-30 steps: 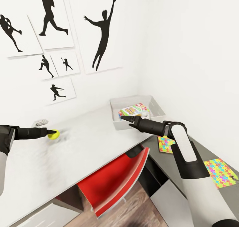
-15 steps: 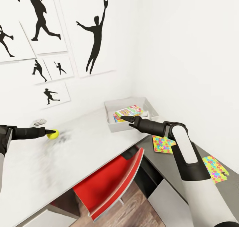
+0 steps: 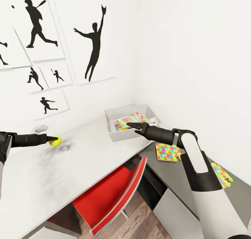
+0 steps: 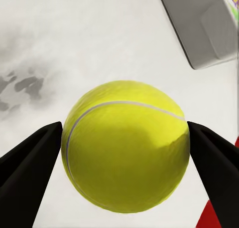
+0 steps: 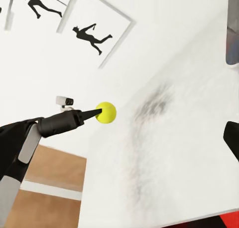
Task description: Put all the toys in the child's room - the three board games (two on the bed and one on the table), the two jigsaw puzzles on the table, and the tennis ball on the table - inside the toy box on the table in the child's room.
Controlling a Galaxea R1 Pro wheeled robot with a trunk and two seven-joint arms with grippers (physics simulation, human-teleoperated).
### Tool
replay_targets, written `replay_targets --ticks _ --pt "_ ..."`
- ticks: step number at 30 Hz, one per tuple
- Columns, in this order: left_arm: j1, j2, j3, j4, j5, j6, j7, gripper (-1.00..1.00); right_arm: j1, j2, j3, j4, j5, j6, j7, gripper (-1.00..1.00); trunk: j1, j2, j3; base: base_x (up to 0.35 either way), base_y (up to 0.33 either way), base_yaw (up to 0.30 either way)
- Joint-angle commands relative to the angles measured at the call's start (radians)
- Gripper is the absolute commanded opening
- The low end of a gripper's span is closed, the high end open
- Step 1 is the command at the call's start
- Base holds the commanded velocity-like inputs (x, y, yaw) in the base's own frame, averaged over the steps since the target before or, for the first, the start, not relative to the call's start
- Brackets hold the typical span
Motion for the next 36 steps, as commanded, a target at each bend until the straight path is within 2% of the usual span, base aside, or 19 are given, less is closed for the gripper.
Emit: replay_targets --ticks 1,11,28,36 --pt "-0.001 -0.001 0.005 -0.001 -0.010 0.007 -0.009 -1.00 0.000 -0.001 0.001 -0.001 -0.010 0.001 -0.009 1.00 0.001 -0.002 0.000 0.000 0.000 -0.106" --pt "-0.001 0.000 0.005 -0.001 -0.010 0.007 -0.010 -1.00 0.011 -0.004 0.000 -0.005 -0.010 0.001 -0.003 1.00 0.001 -0.002 0.015 0.000 0.000 -0.100" --pt "-0.001 0.000 0.005 -0.002 -0.010 0.007 -0.010 -1.00 0.012 -0.004 0.000 -0.014 -0.010 0.001 -0.001 1.00 0.001 -0.002 0.022 0.000 0.000 -0.018" --pt "-0.001 0.000 0.005 -0.007 -0.010 0.007 -0.010 -1.00 0.020 -0.004 -0.009 -0.014 -0.008 0.001 0.051 1.00 0.001 -0.002 0.034 0.000 0.000 -0.107"
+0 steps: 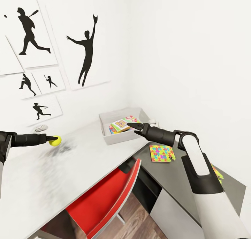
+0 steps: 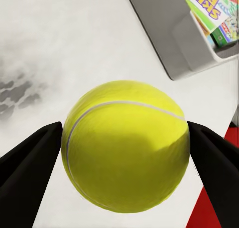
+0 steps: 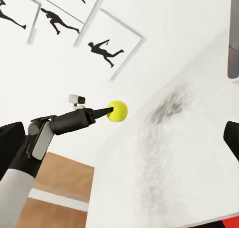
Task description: Put all the toys in the child's room - the three board games (two on the bed and one on the table), the two jigsaw puzzles on the table, and the tennis ball on the table - inside the toy box on the table in the child's room.
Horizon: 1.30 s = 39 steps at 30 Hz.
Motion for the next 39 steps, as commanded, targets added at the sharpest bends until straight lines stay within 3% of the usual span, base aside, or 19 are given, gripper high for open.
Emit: replay_targets --ticks 1,12,39 --pt "-0.001 -0.001 0.005 -0.001 -0.010 0.007 -0.009 -1.00 0.000 -0.001 0.000 0.000 -0.004 0.002 -0.001 1.00 0.001 -0.002 0.000 0.000 0.000 -0.124" --pt "-0.001 0.000 0.005 -0.002 -0.012 0.007 -0.060 -1.00 0.032 -0.001 -0.032 -0.002 -0.004 0.002 0.014 1.00 0.001 -0.002 0.017 0.000 0.011 -0.134" --pt "-0.001 -0.001 0.005 -0.002 -0.012 0.007 -0.066 -1.00 0.043 -0.001 -0.046 -0.022 -0.004 0.002 0.014 1.00 0.001 -0.002 0.060 0.065 0.001 -0.155"
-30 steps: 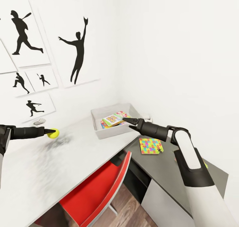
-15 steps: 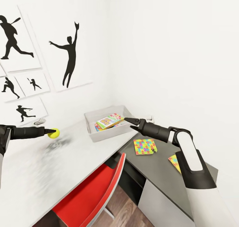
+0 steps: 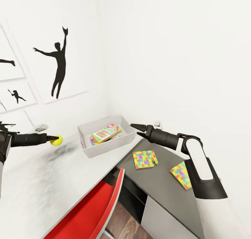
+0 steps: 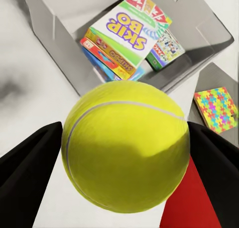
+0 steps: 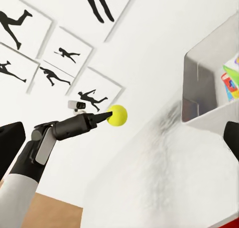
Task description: Put all the toys in the child's room - the three board games (two on the bed and one on the table), the two jigsaw puzzles on the table, and the tennis ball on the table - inside the toy box on the table in the child's room.
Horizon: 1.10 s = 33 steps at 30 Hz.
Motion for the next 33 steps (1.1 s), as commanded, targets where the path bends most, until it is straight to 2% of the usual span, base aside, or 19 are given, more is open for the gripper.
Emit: replay_targets --ticks 1,33 --pt "-0.001 -0.001 0.005 -0.001 -0.010 0.008 -0.009 -1.00 -0.001 -0.001 0.001 0.000 -0.002 0.002 -0.003 1.00 0.001 -0.002 -0.001 0.095 0.000 -0.170" --pt "-0.001 -0.001 0.005 -0.014 -0.012 0.009 -0.009 -1.00 -0.001 0.000 0.002 0.000 -0.003 0.002 -0.003 1.00 0.001 -0.002 0.050 0.113 -0.005 -0.170"
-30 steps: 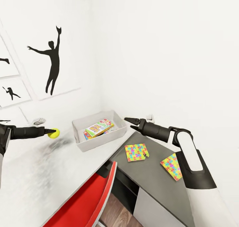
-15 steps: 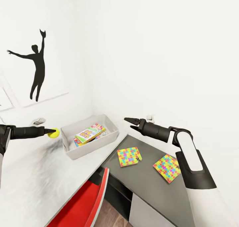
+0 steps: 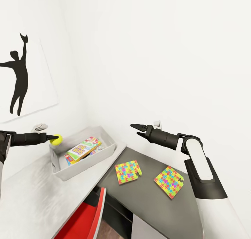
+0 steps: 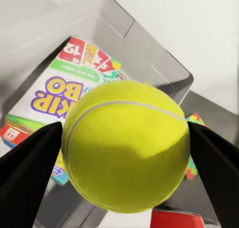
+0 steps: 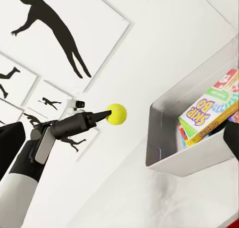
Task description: Put all the toys in the child's room - the three board games (two on the bed and one on the table), the two jigsaw puzzles on the table, and the tennis ball on the table - inside the toy box on the table in the child's room.
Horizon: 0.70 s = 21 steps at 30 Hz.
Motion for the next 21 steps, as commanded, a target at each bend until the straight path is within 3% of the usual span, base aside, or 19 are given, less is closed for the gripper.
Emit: replay_targets --ticks 1,13,21 --pt "-0.001 -0.001 0.005 -0.001 -0.010 0.007 -0.009 -1.00 -0.001 -0.001 0.001 0.000 -0.003 0.002 -0.003 1.00 0.001 -0.002 -0.001 0.228 0.000 -0.167" --pt "-0.001 -0.002 0.004 -0.001 -0.010 0.012 -0.010 -1.00 -0.001 0.000 0.004 0.000 0.004 0.002 -0.003 1.00 0.001 -0.002 0.018 0.118 0.029 -0.145" --pt "-0.001 -0.002 0.004 -0.001 -0.011 0.016 -0.009 -1.00 -0.001 0.001 0.008 0.000 0.007 0.002 -0.003 1.00 0.001 -0.002 0.024 0.022 0.036 -0.028"
